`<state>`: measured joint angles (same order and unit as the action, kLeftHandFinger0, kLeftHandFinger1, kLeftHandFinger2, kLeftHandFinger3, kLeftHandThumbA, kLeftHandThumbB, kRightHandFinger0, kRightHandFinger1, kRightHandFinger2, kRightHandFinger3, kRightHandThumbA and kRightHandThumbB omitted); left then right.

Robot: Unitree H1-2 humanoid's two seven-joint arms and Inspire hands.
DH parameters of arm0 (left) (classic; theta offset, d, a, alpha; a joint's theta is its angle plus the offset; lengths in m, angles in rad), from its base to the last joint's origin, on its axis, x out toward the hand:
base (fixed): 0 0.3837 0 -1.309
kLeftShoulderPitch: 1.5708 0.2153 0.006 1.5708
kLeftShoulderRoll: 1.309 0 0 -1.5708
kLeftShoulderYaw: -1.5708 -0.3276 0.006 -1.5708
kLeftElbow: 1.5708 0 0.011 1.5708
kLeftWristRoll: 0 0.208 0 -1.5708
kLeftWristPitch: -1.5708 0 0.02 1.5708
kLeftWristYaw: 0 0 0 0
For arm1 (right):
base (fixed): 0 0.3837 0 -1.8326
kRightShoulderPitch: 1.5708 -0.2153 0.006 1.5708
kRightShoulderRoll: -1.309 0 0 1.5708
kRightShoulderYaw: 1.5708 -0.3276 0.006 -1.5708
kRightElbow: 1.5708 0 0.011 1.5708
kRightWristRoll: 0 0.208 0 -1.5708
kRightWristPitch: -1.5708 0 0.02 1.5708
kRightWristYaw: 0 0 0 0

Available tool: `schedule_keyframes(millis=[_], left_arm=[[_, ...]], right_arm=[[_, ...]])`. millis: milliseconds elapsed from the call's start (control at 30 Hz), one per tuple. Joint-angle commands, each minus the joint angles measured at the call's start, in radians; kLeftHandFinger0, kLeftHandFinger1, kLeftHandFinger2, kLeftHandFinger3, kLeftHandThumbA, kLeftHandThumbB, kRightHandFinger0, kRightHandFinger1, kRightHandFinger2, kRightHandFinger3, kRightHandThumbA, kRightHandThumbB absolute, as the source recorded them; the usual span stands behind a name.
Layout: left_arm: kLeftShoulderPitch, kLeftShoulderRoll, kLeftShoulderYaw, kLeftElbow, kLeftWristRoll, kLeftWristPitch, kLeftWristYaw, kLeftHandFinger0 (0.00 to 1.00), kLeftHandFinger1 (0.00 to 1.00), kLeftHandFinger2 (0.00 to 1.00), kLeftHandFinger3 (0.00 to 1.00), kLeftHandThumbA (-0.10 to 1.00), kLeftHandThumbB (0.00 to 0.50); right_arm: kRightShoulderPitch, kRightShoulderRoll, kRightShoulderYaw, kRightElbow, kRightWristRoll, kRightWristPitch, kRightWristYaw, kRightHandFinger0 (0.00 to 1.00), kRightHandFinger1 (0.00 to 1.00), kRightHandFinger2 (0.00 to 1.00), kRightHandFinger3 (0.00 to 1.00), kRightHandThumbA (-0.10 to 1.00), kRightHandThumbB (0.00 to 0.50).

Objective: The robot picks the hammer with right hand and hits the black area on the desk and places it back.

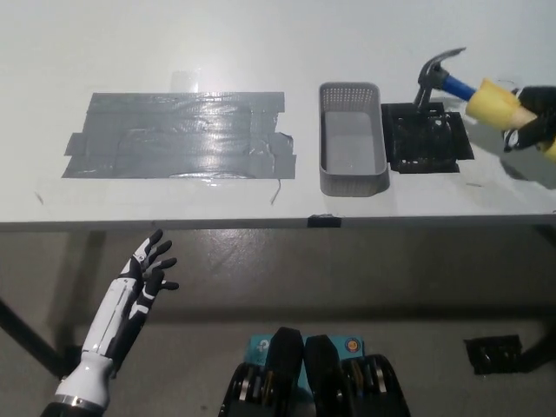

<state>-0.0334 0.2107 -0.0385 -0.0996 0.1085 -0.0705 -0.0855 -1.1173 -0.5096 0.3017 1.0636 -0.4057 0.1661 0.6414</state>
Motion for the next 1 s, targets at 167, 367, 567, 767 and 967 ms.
schedule_keyframes(millis=[167, 367, 567, 767, 967], left_arm=[[0.005, 0.012, 0.015, -0.036, -0.012, -0.021, -0.005, 0.72, 0.87, 0.99, 1.0, 0.96, 0.0], [0.006, 0.01, 0.013, -0.03, -0.006, -0.031, -0.002, 0.7, 0.83, 0.95, 0.98, 0.95, 0.0], [0.008, 0.01, 0.009, -0.032, 0.002, -0.026, -0.002, 0.66, 0.81, 0.9, 0.97, 0.99, 0.001], [0.003, 0.015, 0.009, -0.024, 0.007, -0.043, -0.001, 0.66, 0.8, 0.88, 0.97, 1.0, 0.0], [-0.029, 0.008, 0.007, -0.024, 0.007, -0.029, 0.0, 0.72, 0.83, 0.91, 1.0, 0.99, 0.0]], right_arm=[[-0.072, 0.011, -0.144, 0.117, 0.11, -0.033, -0.145, 1.0, 1.0, 1.0, 1.0, 0.42, 0.315], [-0.058, 0.006, -0.181, 0.089, 0.123, -0.083, -0.186, 1.0, 1.0, 1.0, 1.0, 0.73, 0.342], [-0.048, 0.002, -0.247, 0.022, 0.144, -0.137, -0.296, 1.0, 1.0, 1.0, 1.0, 0.89, 0.388], [-0.046, 0.002, -0.362, -0.127, 0.187, -0.26, -0.453, 1.0, 1.0, 1.0, 1.0, 0.92, 0.377], [0.023, 0.026, -0.437, -0.678, 0.184, -0.151, -0.475, 1.0, 1.0, 1.0, 1.0, 1.0, 0.415]])
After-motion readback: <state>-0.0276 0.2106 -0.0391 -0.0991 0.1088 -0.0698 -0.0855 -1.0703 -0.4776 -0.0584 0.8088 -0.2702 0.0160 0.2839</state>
